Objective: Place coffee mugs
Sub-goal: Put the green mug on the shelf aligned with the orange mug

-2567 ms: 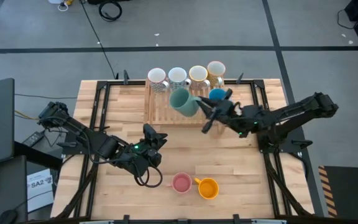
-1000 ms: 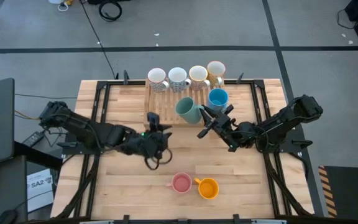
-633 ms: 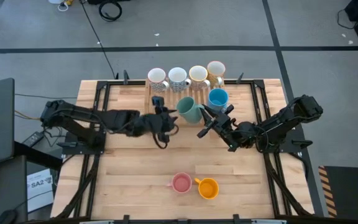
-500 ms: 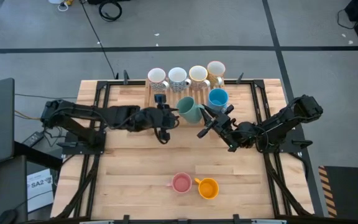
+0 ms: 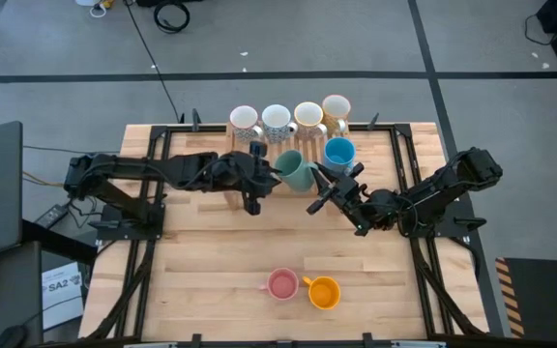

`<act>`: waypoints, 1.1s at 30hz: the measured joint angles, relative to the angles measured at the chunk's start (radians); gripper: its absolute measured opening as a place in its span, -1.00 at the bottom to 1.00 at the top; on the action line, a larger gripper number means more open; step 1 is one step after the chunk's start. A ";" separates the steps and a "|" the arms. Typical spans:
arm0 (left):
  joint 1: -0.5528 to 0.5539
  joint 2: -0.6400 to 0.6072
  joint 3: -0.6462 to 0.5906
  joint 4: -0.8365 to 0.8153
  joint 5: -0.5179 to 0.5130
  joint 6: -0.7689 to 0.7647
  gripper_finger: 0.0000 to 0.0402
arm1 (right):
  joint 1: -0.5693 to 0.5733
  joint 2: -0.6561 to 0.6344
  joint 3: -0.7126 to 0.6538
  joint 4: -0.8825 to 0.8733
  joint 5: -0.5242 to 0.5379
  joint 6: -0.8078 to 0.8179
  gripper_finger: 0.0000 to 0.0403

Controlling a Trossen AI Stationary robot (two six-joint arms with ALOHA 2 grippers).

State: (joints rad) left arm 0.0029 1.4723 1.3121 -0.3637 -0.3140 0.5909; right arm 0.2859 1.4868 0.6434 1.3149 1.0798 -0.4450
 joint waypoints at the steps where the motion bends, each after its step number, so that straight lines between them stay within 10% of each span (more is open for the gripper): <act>1: 0.004 0.000 0.000 0.000 0.016 0.012 -0.37 | 0.000 0.000 0.000 0.000 0.000 0.000 -0.70; 13: 0.037 0.001 0.000 -0.002 0.156 0.075 -0.80 | 0.000 -0.001 0.001 -0.040 -0.004 0.024 -0.70; 33: 0.039 0.001 0.000 -0.030 0.105 0.315 -0.85 | 0.001 -0.001 0.002 -0.061 -0.002 0.020 -0.69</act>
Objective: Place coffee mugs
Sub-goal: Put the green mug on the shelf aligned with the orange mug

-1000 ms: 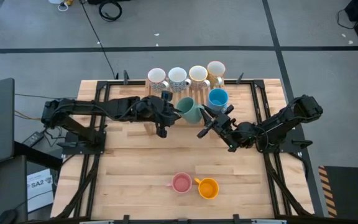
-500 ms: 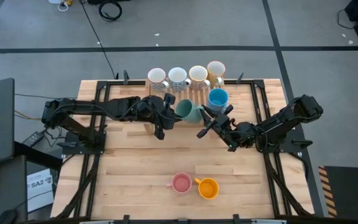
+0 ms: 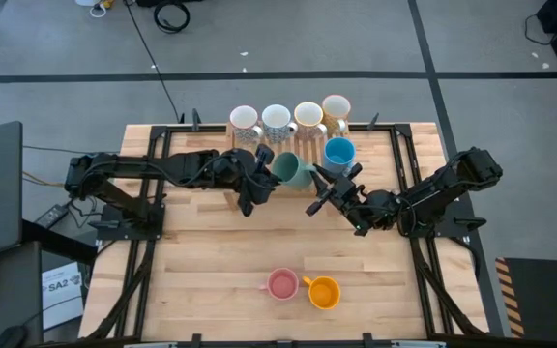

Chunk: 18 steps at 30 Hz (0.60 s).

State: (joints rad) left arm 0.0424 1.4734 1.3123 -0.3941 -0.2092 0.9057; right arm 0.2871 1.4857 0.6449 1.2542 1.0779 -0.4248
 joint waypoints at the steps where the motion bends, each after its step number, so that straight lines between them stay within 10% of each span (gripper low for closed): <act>1: 0.000 0.000 0.000 -0.001 -0.001 0.010 -0.85 | 0.000 0.000 0.000 0.000 0.000 0.000 -0.69; 18: 0.002 -0.002 -0.001 -0.076 -0.019 0.030 -0.86 | 0.016 -0.001 0.000 0.013 0.006 0.010 -0.30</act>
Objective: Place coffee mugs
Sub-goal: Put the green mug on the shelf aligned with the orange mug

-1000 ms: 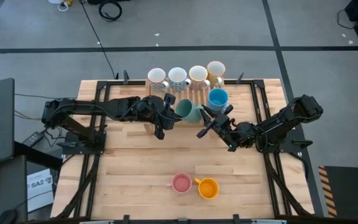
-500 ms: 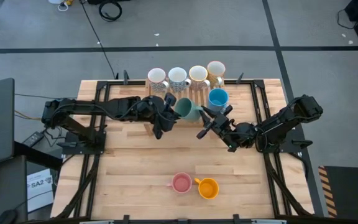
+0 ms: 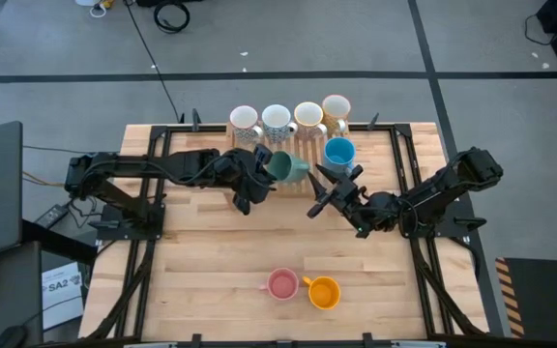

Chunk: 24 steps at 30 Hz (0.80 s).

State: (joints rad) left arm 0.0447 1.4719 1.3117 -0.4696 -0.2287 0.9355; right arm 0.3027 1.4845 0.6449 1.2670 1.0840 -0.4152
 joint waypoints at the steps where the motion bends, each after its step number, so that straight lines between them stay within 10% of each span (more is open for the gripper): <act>1: -0.001 0.000 0.000 -0.004 -0.002 -0.001 -0.86 | 0.003 0.000 0.000 0.000 0.000 0.000 -0.27; 13: -0.002 0.000 0.000 -0.002 0.000 0.002 -0.86 | 0.068 -0.072 0.043 -0.041 -0.001 -0.004 -0.13; 24: -0.002 0.000 0.000 -0.013 0.000 0.000 -0.86 | 0.079 -0.236 0.243 -0.799 -0.109 0.193 -0.12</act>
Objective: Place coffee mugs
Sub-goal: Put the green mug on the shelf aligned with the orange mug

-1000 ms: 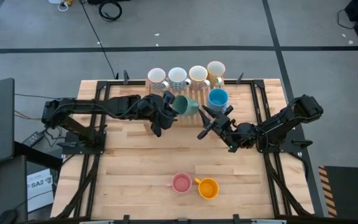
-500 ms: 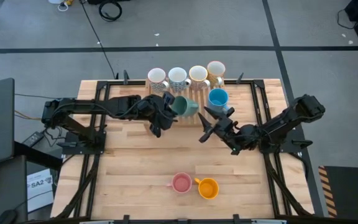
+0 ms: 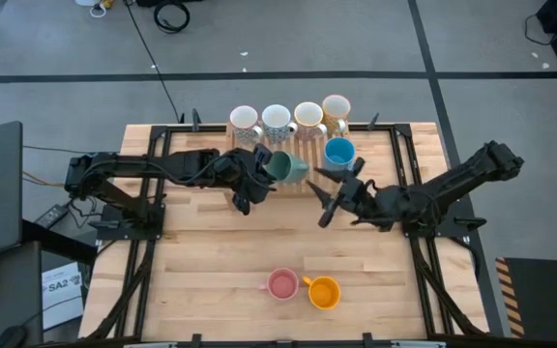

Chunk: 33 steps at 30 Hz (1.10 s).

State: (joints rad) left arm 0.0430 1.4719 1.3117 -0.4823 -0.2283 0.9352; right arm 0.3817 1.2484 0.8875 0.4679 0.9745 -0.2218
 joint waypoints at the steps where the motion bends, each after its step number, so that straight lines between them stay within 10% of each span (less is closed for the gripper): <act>1: 0.000 0.000 0.000 -0.003 0.000 -0.001 -0.86 | -0.008 -0.010 0.028 -0.100 -0.058 0.055 -0.12; 14: 0.000 0.000 0.000 -0.024 0.002 -0.007 -0.86 | -0.154 -0.024 0.312 -0.746 -0.378 0.233 -0.12; 33: -0.001 0.000 0.000 -0.027 0.025 -0.006 -0.86 | -0.363 0.005 0.320 -0.854 -0.739 0.160 -0.12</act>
State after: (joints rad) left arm 0.0425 1.4719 1.3121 -0.5091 -0.2031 0.9287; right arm 0.0190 1.2538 1.2079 -0.3858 0.2351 -0.0616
